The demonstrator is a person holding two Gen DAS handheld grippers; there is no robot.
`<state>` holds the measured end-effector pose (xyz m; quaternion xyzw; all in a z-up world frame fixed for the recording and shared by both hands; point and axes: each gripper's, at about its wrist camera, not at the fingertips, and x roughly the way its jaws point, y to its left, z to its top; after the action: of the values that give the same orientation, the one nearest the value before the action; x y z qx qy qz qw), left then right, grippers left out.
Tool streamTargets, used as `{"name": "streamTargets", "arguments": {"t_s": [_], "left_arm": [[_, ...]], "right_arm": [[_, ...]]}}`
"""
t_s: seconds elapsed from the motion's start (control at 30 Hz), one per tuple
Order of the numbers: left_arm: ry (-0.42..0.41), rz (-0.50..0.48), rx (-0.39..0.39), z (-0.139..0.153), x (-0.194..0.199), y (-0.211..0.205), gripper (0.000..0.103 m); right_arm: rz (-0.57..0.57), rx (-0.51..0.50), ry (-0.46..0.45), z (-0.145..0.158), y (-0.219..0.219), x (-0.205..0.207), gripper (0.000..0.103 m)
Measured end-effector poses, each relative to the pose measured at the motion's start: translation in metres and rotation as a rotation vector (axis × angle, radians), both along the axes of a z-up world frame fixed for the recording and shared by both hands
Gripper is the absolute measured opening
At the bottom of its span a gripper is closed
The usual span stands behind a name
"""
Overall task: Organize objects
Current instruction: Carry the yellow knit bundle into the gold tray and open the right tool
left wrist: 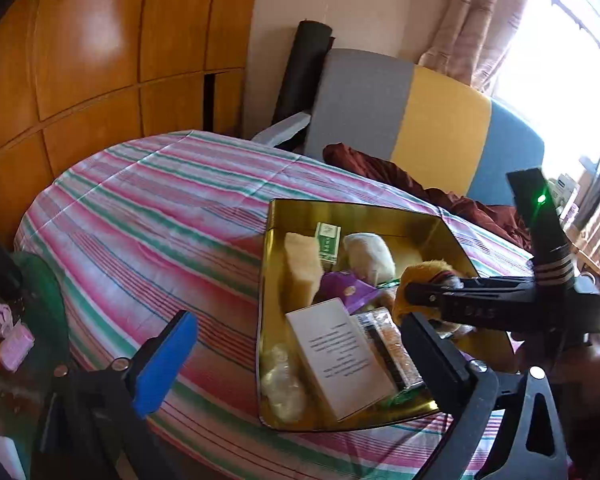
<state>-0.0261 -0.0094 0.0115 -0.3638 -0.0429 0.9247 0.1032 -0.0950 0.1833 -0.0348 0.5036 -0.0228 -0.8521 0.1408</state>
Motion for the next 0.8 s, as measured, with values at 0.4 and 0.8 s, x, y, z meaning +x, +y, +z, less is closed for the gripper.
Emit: {"name": "streamTargets", "arguments": {"t_s": [0.4, 0.8], "left_arm": [[0.026, 0.038, -0.06, -0.002, 0.0, 0.007, 0.103], [0.103, 0.085, -0.114, 0.015, 0.022, 0.031, 0.103]], "right_arm": [[-0.049, -0.039, 0.048, 0.004, 0.012, 0.01, 0.083], [-0.244, 0.103, 0.235, 0.031, 0.031, 0.084, 0.083]]}}
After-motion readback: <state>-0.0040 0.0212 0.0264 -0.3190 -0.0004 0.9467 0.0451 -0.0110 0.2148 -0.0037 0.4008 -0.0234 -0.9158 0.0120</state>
